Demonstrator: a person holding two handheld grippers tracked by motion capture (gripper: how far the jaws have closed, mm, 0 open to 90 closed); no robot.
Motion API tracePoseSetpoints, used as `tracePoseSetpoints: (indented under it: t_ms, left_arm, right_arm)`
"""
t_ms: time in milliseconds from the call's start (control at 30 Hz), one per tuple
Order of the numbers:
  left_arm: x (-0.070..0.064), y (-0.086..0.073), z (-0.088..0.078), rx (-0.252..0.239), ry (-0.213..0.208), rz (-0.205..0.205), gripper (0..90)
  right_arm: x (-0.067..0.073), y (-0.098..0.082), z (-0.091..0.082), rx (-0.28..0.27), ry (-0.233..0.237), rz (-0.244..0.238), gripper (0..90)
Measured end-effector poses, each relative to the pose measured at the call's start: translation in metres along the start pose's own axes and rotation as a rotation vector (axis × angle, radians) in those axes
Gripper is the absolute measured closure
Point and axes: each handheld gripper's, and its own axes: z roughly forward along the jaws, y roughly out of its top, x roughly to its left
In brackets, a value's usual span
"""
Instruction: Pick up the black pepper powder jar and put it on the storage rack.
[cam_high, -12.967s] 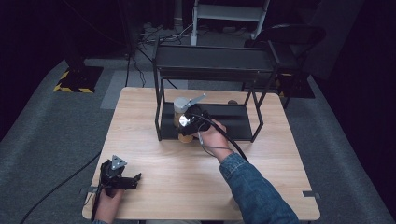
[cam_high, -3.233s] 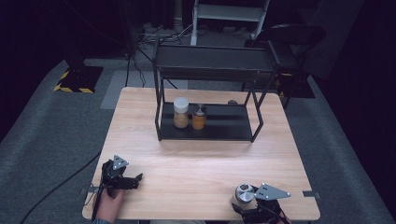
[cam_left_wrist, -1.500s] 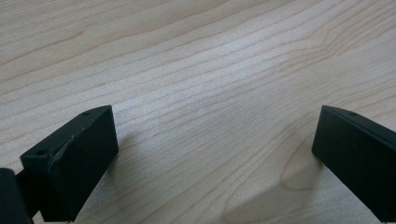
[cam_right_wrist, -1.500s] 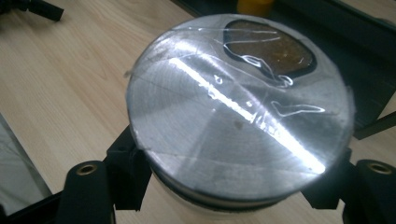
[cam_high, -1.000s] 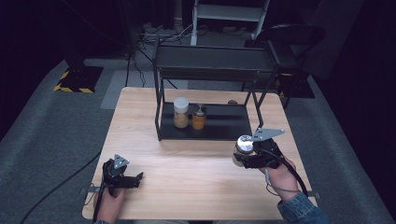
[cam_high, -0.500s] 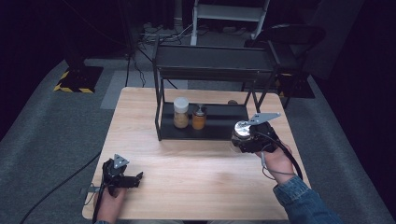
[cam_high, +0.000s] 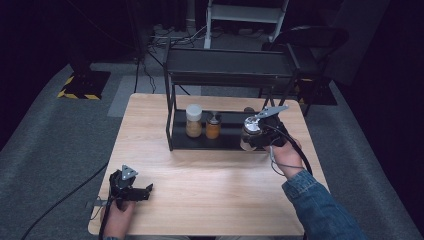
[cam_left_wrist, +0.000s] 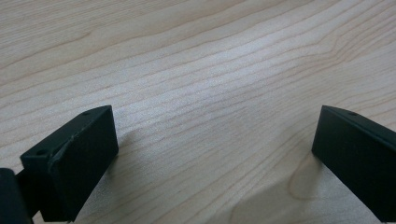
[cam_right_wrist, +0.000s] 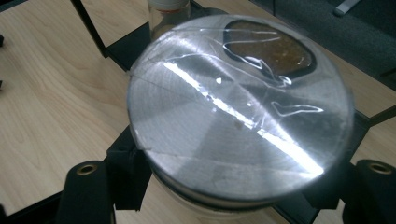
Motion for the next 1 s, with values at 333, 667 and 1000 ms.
tracePoseSetpoints:
  t_ms: [333,667,1000]
  left_arm:
    - [0.0,0.0,0.0,0.0,0.001,-0.002,0.2]
    - [-0.001,-0.001,-0.001,0.0,0.001,-0.001,0.2]
    - [-0.001,-0.001,-0.001,0.0,0.001,-0.001,0.2]
  right_arm:
    - [-0.014,0.016,0.028,0.011,-0.009,0.018,30.6]
    - [-0.02,0.029,0.06,0.031,-0.026,0.028,30.6]
    - [-0.029,0.03,0.099,0.049,-0.054,0.06,30.6]
